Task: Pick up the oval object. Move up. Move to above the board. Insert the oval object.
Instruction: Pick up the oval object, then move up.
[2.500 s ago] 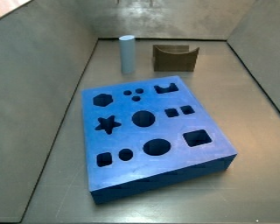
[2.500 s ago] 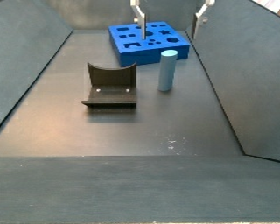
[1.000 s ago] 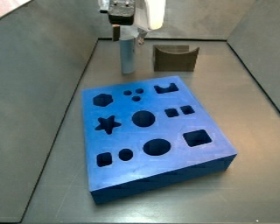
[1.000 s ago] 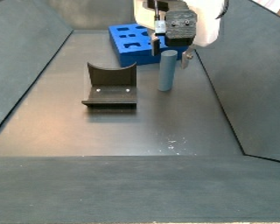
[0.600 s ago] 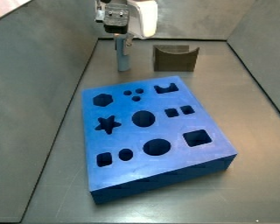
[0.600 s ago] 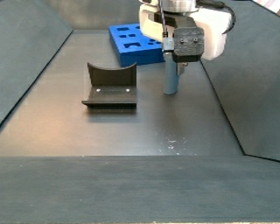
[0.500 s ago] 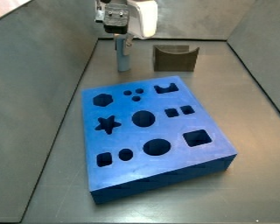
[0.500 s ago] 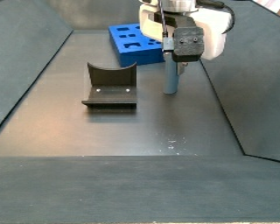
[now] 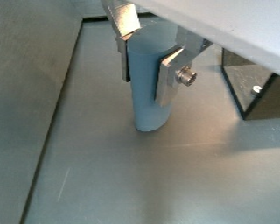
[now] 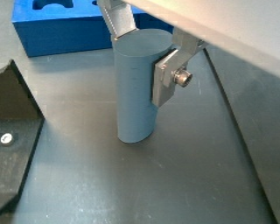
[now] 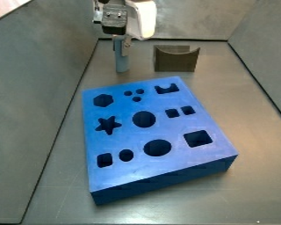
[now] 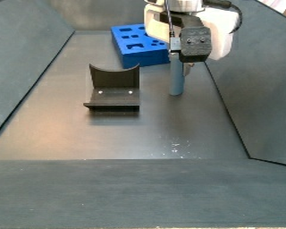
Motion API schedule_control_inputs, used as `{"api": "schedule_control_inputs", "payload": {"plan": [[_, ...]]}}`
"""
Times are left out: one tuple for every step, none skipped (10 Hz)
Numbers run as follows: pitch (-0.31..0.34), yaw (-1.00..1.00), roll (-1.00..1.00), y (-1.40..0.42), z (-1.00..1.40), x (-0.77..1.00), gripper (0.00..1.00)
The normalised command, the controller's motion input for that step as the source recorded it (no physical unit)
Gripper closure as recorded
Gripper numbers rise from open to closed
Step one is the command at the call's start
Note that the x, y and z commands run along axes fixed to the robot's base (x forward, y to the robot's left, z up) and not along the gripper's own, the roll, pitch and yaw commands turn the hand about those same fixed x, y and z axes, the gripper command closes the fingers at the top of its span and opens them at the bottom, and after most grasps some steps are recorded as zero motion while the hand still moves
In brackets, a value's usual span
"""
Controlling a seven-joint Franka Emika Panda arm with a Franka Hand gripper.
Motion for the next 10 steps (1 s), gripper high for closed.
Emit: {"api": "schedule_control_inputs", "payload": {"plan": [[0.000, 0.00, 0.00, 0.00, 0.00, 0.00, 1.00], [0.000, 0.00, 0.00, 0.00, 0.00, 0.00, 1.00], [0.000, 0.00, 0.00, 0.00, 0.00, 0.00, 1.00], [0.000, 0.00, 0.00, 0.00, 0.00, 0.00, 1.00], [0.000, 0.00, 0.00, 0.00, 0.00, 0.00, 1.00], [0.000, 0.00, 0.00, 0.00, 0.00, 0.00, 1.00], [0.000, 0.00, 0.00, 0.00, 0.00, 0.00, 1.00], [0.000, 0.00, 0.00, 0.00, 0.83, 0.00, 1.00], [0.028, -0.02, 0.00, -0.04, 0.84, -0.03, 1.00], [0.058, -0.01, -0.01, -0.03, 0.72, -0.06, 1.00]]}}
